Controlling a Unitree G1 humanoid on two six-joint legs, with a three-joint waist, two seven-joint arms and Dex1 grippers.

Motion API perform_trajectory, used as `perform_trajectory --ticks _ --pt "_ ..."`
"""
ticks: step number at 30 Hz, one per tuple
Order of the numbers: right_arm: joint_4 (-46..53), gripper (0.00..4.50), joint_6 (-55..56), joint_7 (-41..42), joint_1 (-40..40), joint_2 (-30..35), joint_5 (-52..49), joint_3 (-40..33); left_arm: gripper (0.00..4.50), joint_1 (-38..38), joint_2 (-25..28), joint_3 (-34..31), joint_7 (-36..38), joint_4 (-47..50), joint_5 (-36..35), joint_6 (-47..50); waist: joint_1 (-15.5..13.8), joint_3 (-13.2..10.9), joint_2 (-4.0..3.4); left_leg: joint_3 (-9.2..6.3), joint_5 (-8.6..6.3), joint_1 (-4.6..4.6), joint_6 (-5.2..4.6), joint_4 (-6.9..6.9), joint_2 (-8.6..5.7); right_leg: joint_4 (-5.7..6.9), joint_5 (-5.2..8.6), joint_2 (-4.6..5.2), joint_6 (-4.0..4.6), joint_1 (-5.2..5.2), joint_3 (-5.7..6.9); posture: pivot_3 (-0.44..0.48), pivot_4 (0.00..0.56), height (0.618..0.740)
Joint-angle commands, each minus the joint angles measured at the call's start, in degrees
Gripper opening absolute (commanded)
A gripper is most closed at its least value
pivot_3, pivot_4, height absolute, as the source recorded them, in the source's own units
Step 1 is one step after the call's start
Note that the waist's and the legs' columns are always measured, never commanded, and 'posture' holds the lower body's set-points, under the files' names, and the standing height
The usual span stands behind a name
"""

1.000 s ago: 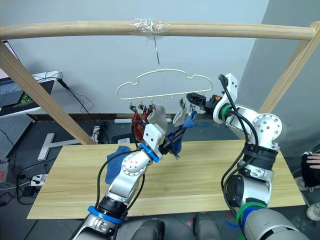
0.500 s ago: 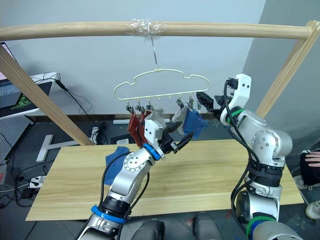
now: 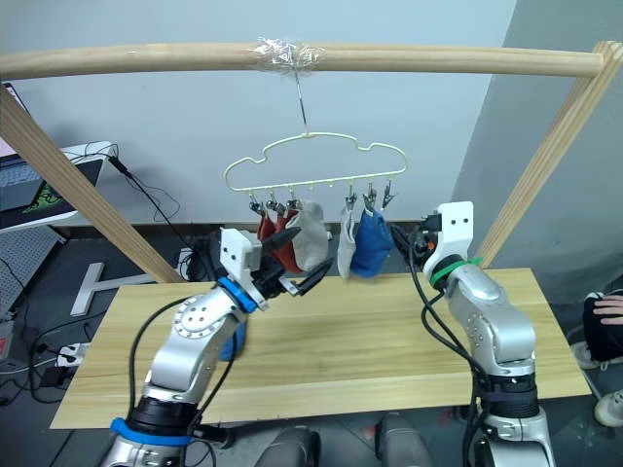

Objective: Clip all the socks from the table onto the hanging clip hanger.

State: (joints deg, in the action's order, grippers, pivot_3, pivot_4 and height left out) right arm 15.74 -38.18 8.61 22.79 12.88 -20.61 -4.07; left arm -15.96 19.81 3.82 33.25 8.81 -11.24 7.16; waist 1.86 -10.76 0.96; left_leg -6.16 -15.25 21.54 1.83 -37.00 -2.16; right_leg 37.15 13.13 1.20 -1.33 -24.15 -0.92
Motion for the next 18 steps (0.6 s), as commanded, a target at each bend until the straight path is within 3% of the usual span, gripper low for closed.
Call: perform_trajectory --ticks 1,18 --pt "1.26 2.86 5.59 -2.25 0.35 -0.67 5.06 1.90 4.50 -1.31 1.64 -2.25 1.07 3.78 -2.02 0.90 -0.06 0.00 0.00 -0.01 0.00 -0.01 0.00 0.01 0.00 0.00 0.00 -0.01 0.00 0.01 0.01 -0.009 0.156 0.740" --pt "-8.76 2.86 15.05 -5.25 5.54 -5.93 13.92 4.31 4.50 -3.08 0.92 -2.22 0.50 3.76 -1.69 1.50 -0.10 0.00 0.00 0.02 0.00 -0.01 0.01 0.02 -0.03 -0.01 -0.15 0.04 0.25 0.00 -0.04 0.001 0.157 0.740"
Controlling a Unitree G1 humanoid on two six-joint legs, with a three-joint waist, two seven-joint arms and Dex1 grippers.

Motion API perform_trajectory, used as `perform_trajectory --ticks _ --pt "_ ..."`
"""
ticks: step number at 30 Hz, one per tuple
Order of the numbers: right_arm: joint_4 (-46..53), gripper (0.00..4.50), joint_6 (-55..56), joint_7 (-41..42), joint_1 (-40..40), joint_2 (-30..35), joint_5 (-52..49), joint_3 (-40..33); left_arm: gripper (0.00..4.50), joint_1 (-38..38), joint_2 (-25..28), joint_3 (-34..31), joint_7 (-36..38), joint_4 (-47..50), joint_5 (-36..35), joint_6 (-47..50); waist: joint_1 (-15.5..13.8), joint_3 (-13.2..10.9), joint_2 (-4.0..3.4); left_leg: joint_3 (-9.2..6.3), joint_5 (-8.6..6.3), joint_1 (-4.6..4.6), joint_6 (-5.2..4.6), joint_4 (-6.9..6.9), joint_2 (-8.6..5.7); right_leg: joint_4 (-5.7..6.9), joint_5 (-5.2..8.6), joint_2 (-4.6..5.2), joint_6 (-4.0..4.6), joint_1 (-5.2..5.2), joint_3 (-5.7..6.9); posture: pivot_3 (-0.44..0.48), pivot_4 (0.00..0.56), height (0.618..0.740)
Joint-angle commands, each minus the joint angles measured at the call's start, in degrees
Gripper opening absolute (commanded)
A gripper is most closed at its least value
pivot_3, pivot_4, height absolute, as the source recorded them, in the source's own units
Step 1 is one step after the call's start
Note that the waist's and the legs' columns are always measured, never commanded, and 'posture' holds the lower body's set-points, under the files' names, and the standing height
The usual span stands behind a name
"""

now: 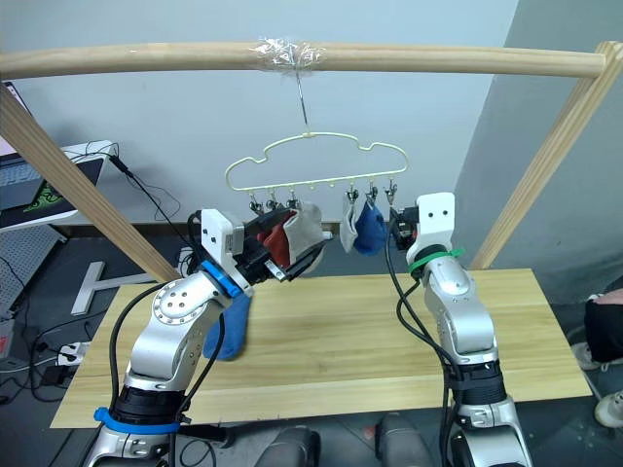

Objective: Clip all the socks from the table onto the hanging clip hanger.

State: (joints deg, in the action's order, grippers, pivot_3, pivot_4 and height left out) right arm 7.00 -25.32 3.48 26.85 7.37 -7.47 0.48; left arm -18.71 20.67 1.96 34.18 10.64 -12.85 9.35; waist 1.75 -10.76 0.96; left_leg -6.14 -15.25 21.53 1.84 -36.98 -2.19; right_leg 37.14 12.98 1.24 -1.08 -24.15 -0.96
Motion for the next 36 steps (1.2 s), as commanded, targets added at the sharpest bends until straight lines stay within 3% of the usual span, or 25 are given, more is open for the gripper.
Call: perform_trajectory --ticks 1,3,6,36 --pt "-0.76 2.67 2.61 -0.07 1.88 -0.53 0.93 -0.24 4.50 -0.35 0.08 -0.41 -0.48 1.96 -0.07 -0.64 0.01 0.00 0.00 0.01 0.00 0.00 0.00 0.00 0.00 -0.01 -0.01 0.00 0.02 0.00 -0.01 0.001 0.157 0.740" --pt "-2.11 2.24 3.19 0.06 2.63 -0.71 1.22 -0.29 4.50 -0.40 0.14 -0.46 -0.50 2.00 -0.01 -0.65 0.02 0.00 0.00 0.02 0.00 0.00 0.00 0.00 -0.01 -0.01 -0.02 0.01 0.03 0.00 -0.03 0.001 0.157 0.740" --pt "-3.19 1.21 3.66 0.23 3.33 -0.89 1.69 -0.51 4.50 -0.46 0.16 -0.51 -0.59 2.19 -0.03 -0.47 -0.04 0.00 0.00 0.01 0.00 0.00 0.00 0.00 -0.01 0.00 -0.03 0.01 0.04 0.00 0.00 0.018 0.162 0.740" --pt "-17.48 1.21 8.37 0.55 11.93 -2.83 3.08 0.06 4.50 -2.05 0.65 -0.33 -0.20 9.10 -4.13 6.50 -0.03 -0.01 -0.01 0.00 0.00 -0.02 -0.01 0.00 -0.01 0.04 -0.03 0.00 0.06 -0.01 -0.02 0.045 0.178 0.740"
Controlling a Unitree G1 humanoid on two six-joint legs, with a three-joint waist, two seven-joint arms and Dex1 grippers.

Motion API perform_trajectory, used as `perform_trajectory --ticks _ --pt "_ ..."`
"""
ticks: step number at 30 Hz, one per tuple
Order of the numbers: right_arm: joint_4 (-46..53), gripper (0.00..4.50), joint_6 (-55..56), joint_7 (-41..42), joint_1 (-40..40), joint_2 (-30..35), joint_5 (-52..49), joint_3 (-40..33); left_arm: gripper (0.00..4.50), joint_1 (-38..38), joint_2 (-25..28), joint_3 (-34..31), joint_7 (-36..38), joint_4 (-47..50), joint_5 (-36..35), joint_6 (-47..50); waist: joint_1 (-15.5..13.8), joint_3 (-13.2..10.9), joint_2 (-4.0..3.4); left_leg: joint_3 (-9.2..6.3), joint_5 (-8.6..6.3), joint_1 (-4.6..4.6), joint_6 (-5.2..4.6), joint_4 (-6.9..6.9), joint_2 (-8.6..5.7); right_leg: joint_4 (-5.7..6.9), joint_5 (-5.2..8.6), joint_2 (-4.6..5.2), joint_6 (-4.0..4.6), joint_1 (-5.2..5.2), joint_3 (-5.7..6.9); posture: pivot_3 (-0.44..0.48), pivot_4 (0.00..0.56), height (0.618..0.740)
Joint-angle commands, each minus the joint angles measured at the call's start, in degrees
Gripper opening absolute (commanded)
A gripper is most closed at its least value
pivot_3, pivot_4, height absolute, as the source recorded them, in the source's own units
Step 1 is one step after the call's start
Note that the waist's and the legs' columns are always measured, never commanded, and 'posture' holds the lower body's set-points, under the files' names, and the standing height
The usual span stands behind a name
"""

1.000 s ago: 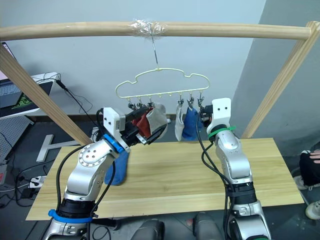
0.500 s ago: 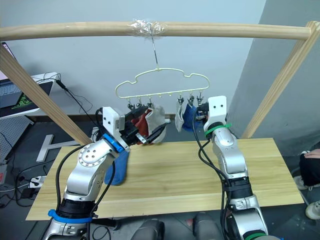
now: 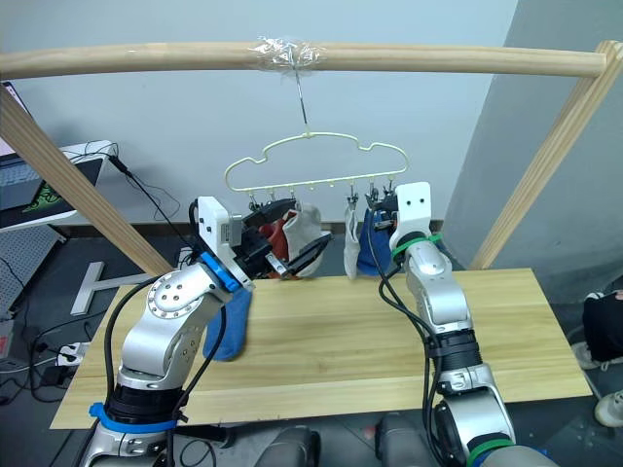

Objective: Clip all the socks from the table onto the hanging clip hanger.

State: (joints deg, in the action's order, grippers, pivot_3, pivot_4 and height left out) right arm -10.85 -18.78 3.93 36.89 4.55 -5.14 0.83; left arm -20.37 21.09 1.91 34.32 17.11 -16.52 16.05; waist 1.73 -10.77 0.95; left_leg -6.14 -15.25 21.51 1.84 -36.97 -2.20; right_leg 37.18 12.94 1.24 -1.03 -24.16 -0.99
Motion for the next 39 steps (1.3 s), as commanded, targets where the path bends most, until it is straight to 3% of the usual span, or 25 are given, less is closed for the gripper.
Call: perform_trajectory --ticks 1,33,36,38,39 --pt "-0.29 1.21 2.11 0.04 2.32 -0.08 0.77 -0.35 4.50 -0.56 0.20 -0.30 -0.29 2.66 -0.53 -0.10 -0.02 0.00 0.00 0.00 0.00 0.00 0.00 0.00 0.00 0.00 0.00 0.00 0.00 0.01 0.01 0.045 0.178 0.740" --pt "-4.11 1.21 6.31 1.05 5.04 -0.52 0.95 -1.17 4.50 -2.38 -0.38 -0.20 -0.25 4.43 -2.02 1.76 -0.03 0.00 0.00 0.00 0.00 0.00 0.00 0.00 0.00 0.01 0.00 0.00 0.00 0.00 0.00 0.049 0.172 0.740" --pt "-3.94 1.74 6.18 0.92 4.95 -0.57 1.26 -1.21 4.50 -2.27 -0.40 -0.16 -0.29 4.55 -1.96 1.75 -0.03 0.00 0.00 0.00 0.00 0.00 0.00 0.00 0.00 0.01 0.00 0.00 0.00 0.00 0.00 0.048 0.171 0.740" --pt "-4.10 2.35 6.18 0.86 5.03 -0.62 1.37 -1.31 4.50 -2.36 -0.45 -0.13 -0.32 4.46 -1.93 1.75 -0.03 0.00 0.00 0.00 0.00 0.00 0.00 0.00 0.00 0.01 0.00 0.00 0.00 0.00 0.00 0.048 0.171 0.740" --pt "-4.04 2.35 6.12 0.84 5.00 -0.67 1.39 -1.35 4.50 -2.34 -0.47 -0.13 -0.35 4.52 -1.95 1.79 -0.03 0.00 0.00 0.00 0.00 0.00 0.00 0.00 0.00 0.01 0.00 0.00 0.00 0.00 -0.01 0.049 0.173 0.740"
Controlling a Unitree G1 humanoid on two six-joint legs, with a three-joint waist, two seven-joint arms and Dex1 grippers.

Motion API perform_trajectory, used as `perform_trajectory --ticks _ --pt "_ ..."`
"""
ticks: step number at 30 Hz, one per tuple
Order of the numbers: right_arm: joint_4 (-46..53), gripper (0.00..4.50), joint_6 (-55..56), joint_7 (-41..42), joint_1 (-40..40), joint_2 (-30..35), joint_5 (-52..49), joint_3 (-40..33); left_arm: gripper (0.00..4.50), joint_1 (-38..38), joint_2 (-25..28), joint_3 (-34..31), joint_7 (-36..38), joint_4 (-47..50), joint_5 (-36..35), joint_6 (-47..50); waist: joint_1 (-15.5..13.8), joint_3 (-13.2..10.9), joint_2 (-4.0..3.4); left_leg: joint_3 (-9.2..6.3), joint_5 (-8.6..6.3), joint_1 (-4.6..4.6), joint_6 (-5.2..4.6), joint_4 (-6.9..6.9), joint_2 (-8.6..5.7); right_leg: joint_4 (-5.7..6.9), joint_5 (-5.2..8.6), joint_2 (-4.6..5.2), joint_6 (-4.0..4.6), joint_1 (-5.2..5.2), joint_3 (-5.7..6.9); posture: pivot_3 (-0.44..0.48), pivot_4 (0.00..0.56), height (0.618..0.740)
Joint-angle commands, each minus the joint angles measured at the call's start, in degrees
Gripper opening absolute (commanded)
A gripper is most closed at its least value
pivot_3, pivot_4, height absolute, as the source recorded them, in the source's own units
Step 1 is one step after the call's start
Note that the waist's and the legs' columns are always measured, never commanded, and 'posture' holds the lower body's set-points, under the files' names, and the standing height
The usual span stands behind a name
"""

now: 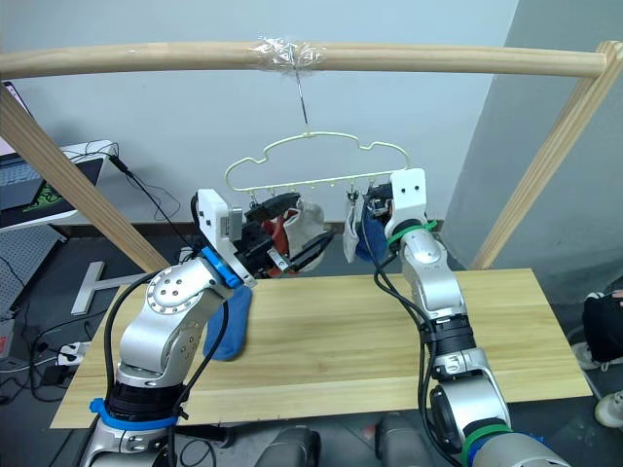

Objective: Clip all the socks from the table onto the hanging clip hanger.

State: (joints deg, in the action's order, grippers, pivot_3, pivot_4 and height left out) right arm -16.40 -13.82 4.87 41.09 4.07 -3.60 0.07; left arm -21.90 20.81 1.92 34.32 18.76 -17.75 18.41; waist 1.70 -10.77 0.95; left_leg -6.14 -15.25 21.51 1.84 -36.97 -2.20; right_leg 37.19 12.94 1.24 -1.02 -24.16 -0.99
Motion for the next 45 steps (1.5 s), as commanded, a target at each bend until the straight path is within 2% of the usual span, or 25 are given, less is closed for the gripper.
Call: perform_trajectory --ticks 1,9,24,42,45 --pt "1.46 2.35 1.16 -0.06 0.83 -0.21 -0.14 -0.60 4.50 -0.85 -0.23 -0.11 -0.39 2.83 -0.68 -0.56 0.00 0.00 0.00 0.00 0.00 0.00 0.00 0.00 0.00 0.00 0.00 0.00 0.00 0.00 0.00 0.049 0.173 0.740" --pt "1.34 2.35 0.98 -0.03 0.84 -0.28 -0.03 -0.58 4.50 -0.91 -0.31 -0.13 -0.41 2.59 -0.47 -0.62 0.00 0.00 0.00 -0.01 0.00 0.00 0.00 0.00 0.00 0.00 0.00 0.00 0.00 0.00 0.00 0.048 0.176 0.740" --pt "4.96 2.35 -4.60 -5.19 -1.75 -2.32 0.07 -1.72 4.50 -1.03 -0.25 -0.18 -0.70 2.45 -0.36 -0.53 0.02 -0.02 -0.02 -0.02 0.00 0.00 0.00 0.01 0.00 0.00 0.00 0.00 0.00 -0.01 -0.01 0.047 0.190 0.740" --pt "3.47 2.35 -4.02 -4.01 0.51 -3.34 -0.55 -1.77 4.50 -0.85 -0.10 -0.12 -1.19 2.62 -0.22 -0.65 0.00 -0.03 -0.03 -0.02 0.00 0.00 0.00 0.01 0.00 -0.01 0.00 0.00 0.00 0.00 0.01 0.055 0.192 0.740" --pt "2.97 1.78 -3.82 -3.78 0.72 -3.20 -0.38 -1.73 4.50 -0.89 -0.10 -0.12 -1.29 2.51 -0.10 -0.83 0.00 -0.03 -0.03 -0.02 0.00 0.01 0.00 0.02 0.00 -0.02 0.00 0.00 0.00 0.00 0.02 0.056 0.191 0.740"
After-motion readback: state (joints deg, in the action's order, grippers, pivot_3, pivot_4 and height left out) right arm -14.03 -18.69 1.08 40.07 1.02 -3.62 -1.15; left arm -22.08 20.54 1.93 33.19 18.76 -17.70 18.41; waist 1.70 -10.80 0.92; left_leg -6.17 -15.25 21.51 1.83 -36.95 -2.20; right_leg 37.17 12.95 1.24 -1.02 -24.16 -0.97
